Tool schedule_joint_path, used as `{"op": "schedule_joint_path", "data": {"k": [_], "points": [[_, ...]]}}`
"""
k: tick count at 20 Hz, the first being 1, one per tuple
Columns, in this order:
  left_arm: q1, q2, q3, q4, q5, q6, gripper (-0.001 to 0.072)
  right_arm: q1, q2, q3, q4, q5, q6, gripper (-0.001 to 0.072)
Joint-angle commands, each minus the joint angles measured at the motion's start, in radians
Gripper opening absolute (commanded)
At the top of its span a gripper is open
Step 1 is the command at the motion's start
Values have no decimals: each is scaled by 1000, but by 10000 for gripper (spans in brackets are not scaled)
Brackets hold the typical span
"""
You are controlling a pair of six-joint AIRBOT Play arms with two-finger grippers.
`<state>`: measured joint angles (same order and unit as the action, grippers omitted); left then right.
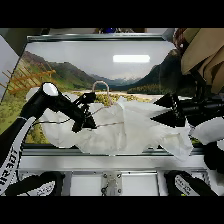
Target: Fold the clothes and pants, and hang the long-sleeved shirts on hangers.
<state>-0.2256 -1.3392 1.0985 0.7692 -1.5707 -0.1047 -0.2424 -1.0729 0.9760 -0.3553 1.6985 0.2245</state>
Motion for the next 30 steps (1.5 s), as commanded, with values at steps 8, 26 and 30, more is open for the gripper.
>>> {"op": "schedule_joint_path", "data": {"k": [8,26,30], "points": [[-1,0,1,-3,2,0,14,1,0,-1,1,0,-10,596],[7,1,2,99,28,-227,404,1,0,-1,0,3,-87,9],[53,2,2,97,58,-309,404,1,1,-1,0,3,-87,8]]}}
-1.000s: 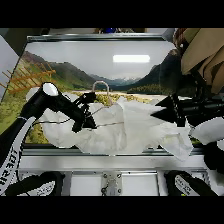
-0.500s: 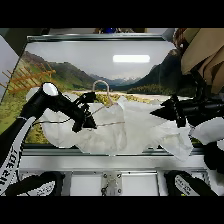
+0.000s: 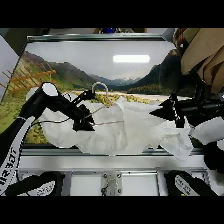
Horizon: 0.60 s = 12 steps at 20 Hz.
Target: Fold the clothes and pants, and hang the long-sleeved shirts on hangers.
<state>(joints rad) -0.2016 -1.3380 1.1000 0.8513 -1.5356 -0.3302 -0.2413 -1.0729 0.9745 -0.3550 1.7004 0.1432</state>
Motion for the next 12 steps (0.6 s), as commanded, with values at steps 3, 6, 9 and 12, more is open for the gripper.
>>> {"op": "schedule_joint_path", "data": {"k": [3,6,9,12], "points": [[95,25,0,10,30,-178,404,0,1,1,0,2,-5,8],[155,103,0,10,73,-185,404,0,0,1,-1,1,-5,8],[203,192,0,11,104,-223,403,0,0,1,-1,1,-5,8],[267,273,0,11,121,-302,403,0,1,1,0,-3,-5,7]]}}
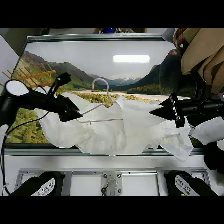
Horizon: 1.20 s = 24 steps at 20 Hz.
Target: Fold the clothes and pants, and hang the long-sleeved shirts on hangers.
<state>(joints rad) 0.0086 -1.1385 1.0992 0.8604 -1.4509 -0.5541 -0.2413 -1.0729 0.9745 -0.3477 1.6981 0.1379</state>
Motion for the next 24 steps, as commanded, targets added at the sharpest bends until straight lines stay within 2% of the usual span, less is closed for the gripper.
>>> {"op": "schedule_joint_path", "data": {"k": [1,5,8,10,12,13,14,18,19,21,24], "points": [[81,101,0,3,54,-138,403,-1,3,1,-7,-8,5,7],[148,217,-1,20,108,-341,402,-3,41,3,-4,-126,20,8],[75,290,-7,177,134,-570,402,-3,72,3,48,-230,48,8],[-32,344,-66,275,172,-702,403,-2,82,3,76,-290,50,8],[-175,392,-158,295,224,-785,407,-2,82,3,102,-327,50,7],[-262,409,-206,291,260,-831,556,-2,83,3,102,-338,50,8],[-348,418,-249,291,308,-910,637,-2,82,3,102,-341,49,8],[-655,374,-350,293,569,-1222,617,-2,82,3,102,-341,49,8],[-720,333,-347,301,612,-1269,617,-2,82,3,101,-340,49,8],[-806,243,-331,301,679,-1302,616,-2,82,3,101,-340,49,9],[-846,109,-269,300,676,-1310,616,-3,82,3,101,-340,49,9]]}}
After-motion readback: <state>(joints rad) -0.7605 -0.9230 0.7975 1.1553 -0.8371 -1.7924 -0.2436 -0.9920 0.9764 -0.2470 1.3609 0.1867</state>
